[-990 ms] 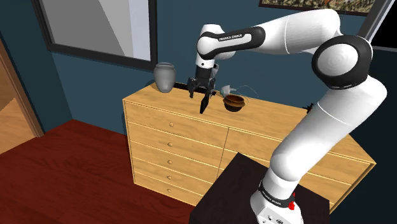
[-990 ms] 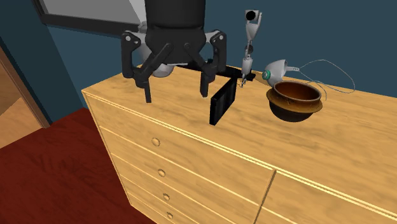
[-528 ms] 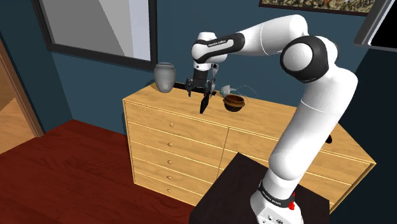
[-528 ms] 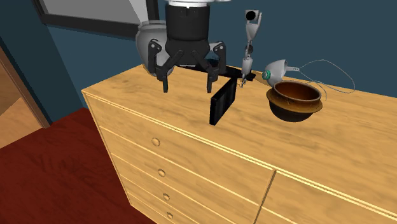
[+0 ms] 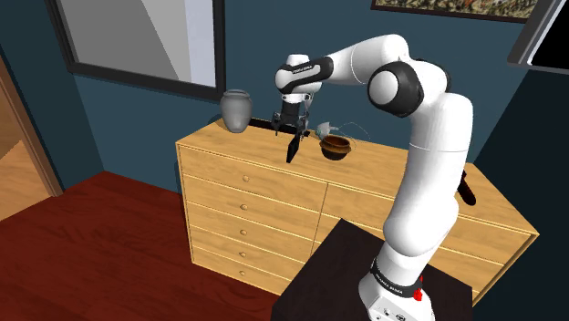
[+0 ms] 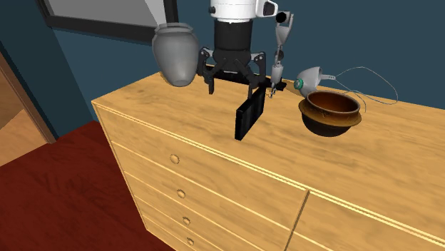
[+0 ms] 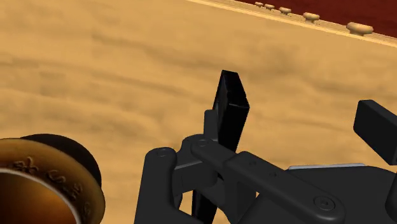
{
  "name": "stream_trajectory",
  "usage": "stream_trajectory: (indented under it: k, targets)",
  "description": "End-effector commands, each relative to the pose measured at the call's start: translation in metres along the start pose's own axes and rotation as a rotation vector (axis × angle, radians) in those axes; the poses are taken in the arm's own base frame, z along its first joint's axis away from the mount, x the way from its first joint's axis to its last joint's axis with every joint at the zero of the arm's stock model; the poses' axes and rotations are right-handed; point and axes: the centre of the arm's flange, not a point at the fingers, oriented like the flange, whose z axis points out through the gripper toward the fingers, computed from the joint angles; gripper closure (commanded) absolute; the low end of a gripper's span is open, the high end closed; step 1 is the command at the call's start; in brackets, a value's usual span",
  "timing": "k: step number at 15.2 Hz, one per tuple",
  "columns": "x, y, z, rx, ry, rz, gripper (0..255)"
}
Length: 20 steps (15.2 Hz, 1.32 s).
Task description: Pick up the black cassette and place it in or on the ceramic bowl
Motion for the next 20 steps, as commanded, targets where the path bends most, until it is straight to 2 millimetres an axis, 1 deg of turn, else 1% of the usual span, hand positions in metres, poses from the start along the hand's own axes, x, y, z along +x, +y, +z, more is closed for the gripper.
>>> stream_trajectory:
  k: [1,7,8,14,15,20]
  targets:
    - [0.024,0.007,0.010,-0.006,0.002,0.071,0]
    - [0.089,0.042,0.035,-0.022,0.007,0.278,0]
    - [0.093,0.044,0.036,-0.023,0.007,0.291,0]
    - [0.093,0.045,0.068,-0.023,0.007,0.291,0]
    - [0.093,0.045,0.076,-0.023,0.007,0.291,0]
    - [0.093,0.045,0.076,-0.023,0.007,0.291,0]
